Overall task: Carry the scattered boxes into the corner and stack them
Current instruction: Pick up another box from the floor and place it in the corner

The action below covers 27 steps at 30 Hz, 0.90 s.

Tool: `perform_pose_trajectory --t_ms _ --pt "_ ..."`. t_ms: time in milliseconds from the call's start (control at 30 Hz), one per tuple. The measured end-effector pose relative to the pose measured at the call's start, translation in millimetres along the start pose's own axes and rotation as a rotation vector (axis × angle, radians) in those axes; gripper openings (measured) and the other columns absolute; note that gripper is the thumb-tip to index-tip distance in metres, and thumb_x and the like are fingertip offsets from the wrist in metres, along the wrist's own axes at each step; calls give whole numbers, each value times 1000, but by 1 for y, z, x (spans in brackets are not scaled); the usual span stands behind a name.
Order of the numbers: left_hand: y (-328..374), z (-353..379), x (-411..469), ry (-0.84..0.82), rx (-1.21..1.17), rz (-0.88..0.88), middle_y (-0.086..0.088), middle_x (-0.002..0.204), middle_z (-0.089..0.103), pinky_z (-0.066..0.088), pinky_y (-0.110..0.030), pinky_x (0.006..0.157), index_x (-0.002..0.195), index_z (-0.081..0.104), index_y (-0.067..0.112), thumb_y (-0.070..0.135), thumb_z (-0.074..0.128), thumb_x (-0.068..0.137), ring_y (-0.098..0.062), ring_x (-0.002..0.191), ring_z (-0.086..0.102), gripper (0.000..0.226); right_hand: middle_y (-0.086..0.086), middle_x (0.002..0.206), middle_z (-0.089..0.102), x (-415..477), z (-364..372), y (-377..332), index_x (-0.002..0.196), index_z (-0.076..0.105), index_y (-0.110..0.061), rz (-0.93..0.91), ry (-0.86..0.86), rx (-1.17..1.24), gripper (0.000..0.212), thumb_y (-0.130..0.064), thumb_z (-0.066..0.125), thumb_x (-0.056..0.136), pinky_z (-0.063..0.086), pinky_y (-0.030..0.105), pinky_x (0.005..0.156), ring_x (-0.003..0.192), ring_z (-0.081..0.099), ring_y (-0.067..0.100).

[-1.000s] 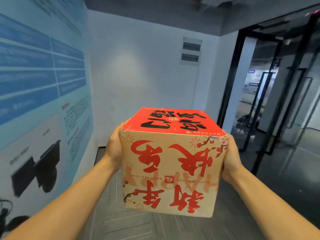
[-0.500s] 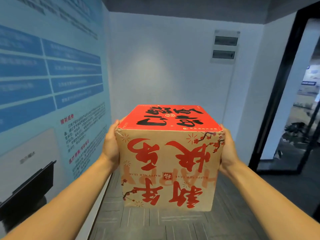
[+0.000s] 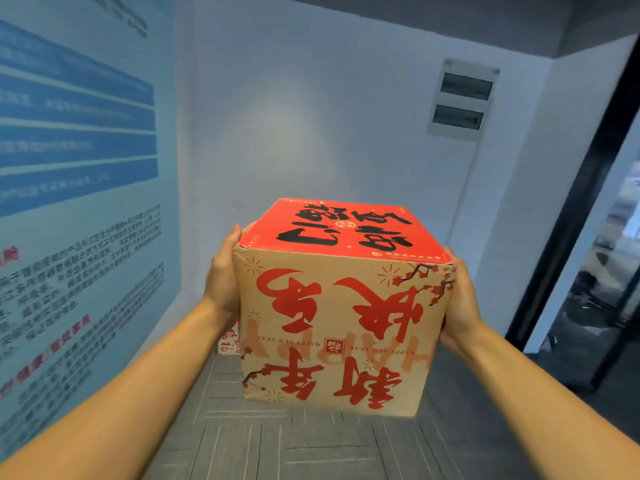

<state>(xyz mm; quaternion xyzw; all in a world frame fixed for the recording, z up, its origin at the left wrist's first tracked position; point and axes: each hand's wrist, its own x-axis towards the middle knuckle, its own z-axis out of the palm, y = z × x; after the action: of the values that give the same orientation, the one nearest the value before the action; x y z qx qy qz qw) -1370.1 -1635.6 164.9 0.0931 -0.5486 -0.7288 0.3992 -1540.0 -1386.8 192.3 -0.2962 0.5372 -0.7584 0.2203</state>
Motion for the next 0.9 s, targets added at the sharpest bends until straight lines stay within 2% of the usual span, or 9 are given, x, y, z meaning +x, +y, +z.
perform_pose_trajectory --t_ms 133,200,267,367,433,567,667,800,900 --pt "-30 10 92 -38 6 24 -18 125 73 61 -42 86 142 62 13 50 23 112 -30 106 73 61 -1 78 78 95 -22 12 68 81 -32 -13 43 -7 75 -51 22 111 58 32 67 70 74 12" --pt "-49 10 139 -32 6 31 -16 122 75 63 -39 81 142 62 15 48 21 113 -27 103 75 60 1 83 80 148 -32 29 81 82 -30 -10 69 -25 71 -55 22 110 61 34 70 75 77 15" --pt "-70 8 186 -10 21 44 -16 122 75 62 -39 83 141 63 16 48 22 113 -27 104 74 59 5 92 81 202 -41 48 98 81 -26 -10 78 -15 70 -61 21 108 64 35 70 82 78 19" --pt "-107 10 254 15 61 43 -18 127 73 58 -45 91 140 64 17 50 24 112 -31 109 71 59 6 98 82 281 -62 81 108 78 -27 3 49 -44 70 -65 19 106 64 36 73 89 79 21" --pt "-127 12 297 59 76 31 -14 122 75 59 -43 90 135 67 20 49 25 112 -27 106 73 56 5 98 82 335 -75 97 114 75 -26 17 33 -40 69 -65 19 106 63 37 75 89 79 20" --pt "-156 17 387 141 74 49 -9 115 78 59 -42 89 128 71 24 47 27 112 -23 101 74 52 5 101 81 449 -84 116 116 74 -25 38 2 -16 70 -66 18 105 63 36 76 92 78 20" --pt "-168 11 450 178 89 44 -9 118 77 57 -44 94 133 68 21 47 27 112 -24 105 73 53 5 104 81 521 -80 131 117 74 -26 56 -15 -30 70 -67 19 105 62 37 78 95 78 21" --pt "-194 -7 537 209 118 49 -6 114 79 57 -40 88 127 70 24 46 26 112 -21 101 74 52 6 109 81 618 -80 157 118 74 -27 63 -31 -28 68 -65 19 106 57 41 85 97 78 20" --pt "-225 -24 601 236 149 67 -7 118 78 56 -41 92 128 71 25 44 29 111 -23 105 73 49 4 112 80 686 -78 180 120 73 -27 68 -50 -49 66 -62 18 108 57 40 86 101 77 20"
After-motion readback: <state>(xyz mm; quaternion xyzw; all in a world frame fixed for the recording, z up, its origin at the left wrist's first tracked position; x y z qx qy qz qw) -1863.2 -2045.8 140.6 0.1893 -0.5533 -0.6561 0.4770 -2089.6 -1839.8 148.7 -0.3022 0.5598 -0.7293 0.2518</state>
